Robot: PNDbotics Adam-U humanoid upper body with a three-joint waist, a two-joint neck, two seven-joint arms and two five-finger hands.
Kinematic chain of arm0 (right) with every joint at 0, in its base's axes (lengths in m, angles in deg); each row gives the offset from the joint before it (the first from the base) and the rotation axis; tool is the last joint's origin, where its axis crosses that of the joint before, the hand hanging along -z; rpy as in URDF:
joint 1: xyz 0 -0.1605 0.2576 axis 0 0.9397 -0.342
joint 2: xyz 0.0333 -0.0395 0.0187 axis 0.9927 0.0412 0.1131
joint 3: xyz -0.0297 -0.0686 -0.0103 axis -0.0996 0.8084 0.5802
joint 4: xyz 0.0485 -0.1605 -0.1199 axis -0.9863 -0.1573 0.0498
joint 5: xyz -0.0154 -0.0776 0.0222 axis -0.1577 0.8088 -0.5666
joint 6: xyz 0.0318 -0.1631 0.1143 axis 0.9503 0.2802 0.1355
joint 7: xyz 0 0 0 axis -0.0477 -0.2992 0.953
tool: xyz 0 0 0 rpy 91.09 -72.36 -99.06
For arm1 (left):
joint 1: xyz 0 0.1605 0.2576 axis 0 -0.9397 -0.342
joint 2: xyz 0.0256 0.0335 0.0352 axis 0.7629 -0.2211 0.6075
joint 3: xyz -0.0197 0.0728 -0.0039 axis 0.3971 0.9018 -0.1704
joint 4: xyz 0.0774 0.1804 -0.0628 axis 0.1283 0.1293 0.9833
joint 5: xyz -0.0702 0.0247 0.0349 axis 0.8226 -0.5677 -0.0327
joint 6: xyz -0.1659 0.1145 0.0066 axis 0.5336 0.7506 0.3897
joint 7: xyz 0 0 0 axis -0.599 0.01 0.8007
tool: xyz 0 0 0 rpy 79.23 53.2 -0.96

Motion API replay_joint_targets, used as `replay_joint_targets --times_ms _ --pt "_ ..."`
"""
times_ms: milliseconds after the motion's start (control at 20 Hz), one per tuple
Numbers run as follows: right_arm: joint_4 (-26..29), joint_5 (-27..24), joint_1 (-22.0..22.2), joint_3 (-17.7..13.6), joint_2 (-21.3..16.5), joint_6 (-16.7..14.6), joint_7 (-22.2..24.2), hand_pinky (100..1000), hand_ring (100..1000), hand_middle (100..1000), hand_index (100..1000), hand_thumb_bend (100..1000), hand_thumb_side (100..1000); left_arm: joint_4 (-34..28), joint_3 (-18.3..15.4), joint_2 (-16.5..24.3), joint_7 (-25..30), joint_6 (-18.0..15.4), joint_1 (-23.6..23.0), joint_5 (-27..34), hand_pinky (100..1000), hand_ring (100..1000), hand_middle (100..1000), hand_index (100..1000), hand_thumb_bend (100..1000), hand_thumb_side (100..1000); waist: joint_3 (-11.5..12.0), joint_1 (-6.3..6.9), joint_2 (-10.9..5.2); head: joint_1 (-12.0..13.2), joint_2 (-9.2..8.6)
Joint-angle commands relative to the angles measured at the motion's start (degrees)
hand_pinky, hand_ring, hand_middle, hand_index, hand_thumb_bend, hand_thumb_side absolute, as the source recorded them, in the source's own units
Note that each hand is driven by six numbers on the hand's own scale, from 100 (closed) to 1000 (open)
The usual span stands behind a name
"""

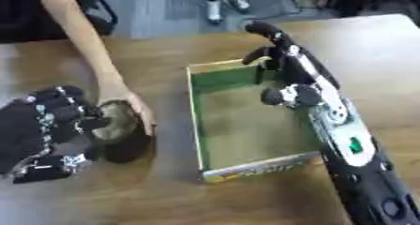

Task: Pick up objects on the table and place them in the box.

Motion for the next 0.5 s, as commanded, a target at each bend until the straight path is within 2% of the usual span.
replay_joint_targets --times_ms 50,300,500 --pt "0.6 -0.2 -0.5 -0.1 -0.4 0.1 0.1 389 655 943 994 1000 541 -3.6 -2.4 1.4 1.8 -7.8 1.6 12.1 646 591 589 806 100 342 0.2 0.00 -1.17 0.2 0.07" --pt "0.6 -0.3 -0.6 -0.3 -0.7 0.2 -0.1 389 654 943 994 1000 541 -7.4 -6.9 0.5 27.1 -7.8 1.9 36.9 649 591 589 812 100 346 0.3 -0.13 -1.08 0.0 0.12" --pt "0.5 -0.3 -0.6 -0.3 -0.8 0.1 -0.2 389 654 943 994 1000 540 -7.7 -10.8 0.3 46.3 -7.8 1.8 55.1 656 598 593 817 100 346 0.7 -0.14 -1.10 -0.3 0.17"
